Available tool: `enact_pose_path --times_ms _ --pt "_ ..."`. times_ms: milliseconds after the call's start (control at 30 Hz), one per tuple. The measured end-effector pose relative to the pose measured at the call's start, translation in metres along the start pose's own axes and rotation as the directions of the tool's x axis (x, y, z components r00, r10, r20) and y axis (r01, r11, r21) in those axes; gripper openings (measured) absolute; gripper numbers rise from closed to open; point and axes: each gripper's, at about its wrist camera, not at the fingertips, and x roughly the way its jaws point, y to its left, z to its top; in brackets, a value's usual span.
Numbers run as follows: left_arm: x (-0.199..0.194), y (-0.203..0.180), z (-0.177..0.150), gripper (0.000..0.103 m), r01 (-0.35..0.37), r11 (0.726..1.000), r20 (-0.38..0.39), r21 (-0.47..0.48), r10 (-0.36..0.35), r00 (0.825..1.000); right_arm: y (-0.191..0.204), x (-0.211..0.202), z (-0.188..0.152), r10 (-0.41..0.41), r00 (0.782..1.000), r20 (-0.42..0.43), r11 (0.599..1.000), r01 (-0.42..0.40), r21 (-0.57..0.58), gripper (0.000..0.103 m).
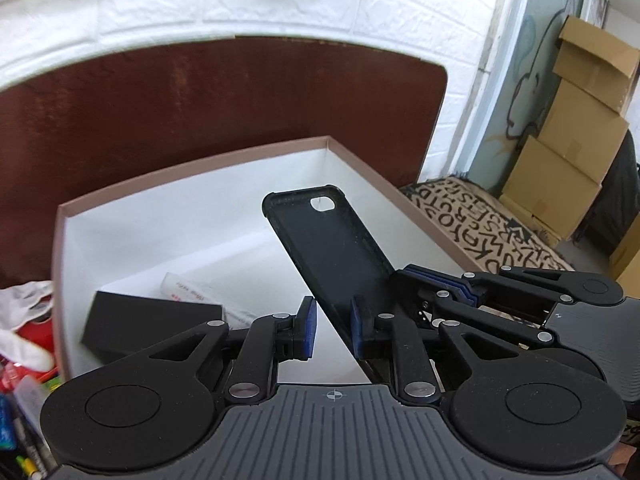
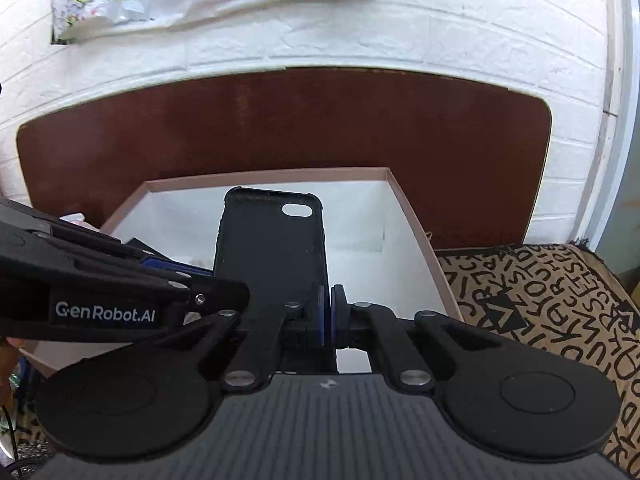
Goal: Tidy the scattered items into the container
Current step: 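Lift the phone case with the left gripper and carry it over the brown box, then lower the phone case into the brown box and open the left gripper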
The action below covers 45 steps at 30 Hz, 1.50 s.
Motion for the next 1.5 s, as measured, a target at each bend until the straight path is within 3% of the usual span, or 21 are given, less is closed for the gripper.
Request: enact_pose_path --times_ms 100,133,300,333,467,500,533,567,633,700,833,1133,1500 --pt "0.017 0.0 0.003 0.018 0.007 1.0 -0.029 -0.002 -0.008 1.0 -0.006 0.012 -0.001 -0.002 1.0 -0.022 1.0 0.003 0.011 0.001" --pt "0.021 0.0 0.004 0.026 0.008 1.0 -0.033 -0.002 -0.008 0.999 -0.007 0.014 -0.001 -0.003 1.0 -0.026 1.0 0.004 0.015 0.001" --pt "0.033 0.0 0.007 0.032 0.009 1.0 -0.038 0.013 -0.009 0.999 -0.012 0.024 -0.002 -0.049 0.998 -0.037 0.999 0.05 0.019 0.005" --pt "0.032 0.0 0.007 0.039 -0.004 1.0 -0.028 0.018 0.004 1.0 -0.014 0.025 -0.002 -0.053 0.998 -0.041 0.998 0.054 0.025 0.009" --pt "0.022 0.011 0.003 0.089 -0.097 0.995 0.021 -0.005 0.097 0.995 -0.022 0.023 -0.005 -0.046 0.998 -0.032 0.997 0.048 0.06 0.018" --pt "0.019 0.015 0.002 0.092 -0.102 0.994 0.025 -0.027 0.103 0.994 -0.023 0.022 -0.005 -0.033 0.999 -0.029 0.997 0.035 0.071 0.02" --pt "0.017 0.02 0.003 0.098 -0.088 0.995 0.026 -0.05 0.089 0.996 -0.023 0.021 -0.004 -0.018 1.0 -0.026 0.997 0.02 0.075 0.031" --pt "0.015 0.023 0.003 0.099 -0.072 0.995 0.027 -0.069 0.074 0.997 -0.02 0.019 -0.004 -0.006 1.0 -0.018 0.998 0.007 0.068 0.054" --pt "0.009 0.026 0.004 0.1 -0.057 0.995 0.036 -0.084 0.06 0.998 -0.012 0.015 -0.003 -0.02 1.0 0.0 0.999 0.02 0.034 0.074" --pt "0.003 0.024 0.003 0.103 -0.061 0.995 0.059 -0.073 0.066 0.996 -0.004 0.012 -0.004 -0.015 1.0 0.017 1.0 0.015 -0.015 0.075" --pt "-0.011 0.018 0.0 0.103 -0.082 0.995 0.118 -0.055 0.088 0.989 0.005 0.006 -0.006 0.022 1.0 0.021 0.999 -0.021 -0.041 0.094" --pt "-0.027 0.008 -0.002 0.103 -0.144 0.989 0.161 -0.026 0.146 0.976 0.013 -0.005 -0.008 0.032 0.999 0.029 0.999 -0.031 -0.031 0.102" --pt "-0.043 -0.001 -0.014 0.103 -0.152 0.988 0.173 -0.004 0.15 0.973 0.018 -0.017 -0.01 0.012 1.0 0.024 1.0 -0.012 -0.01 0.103"
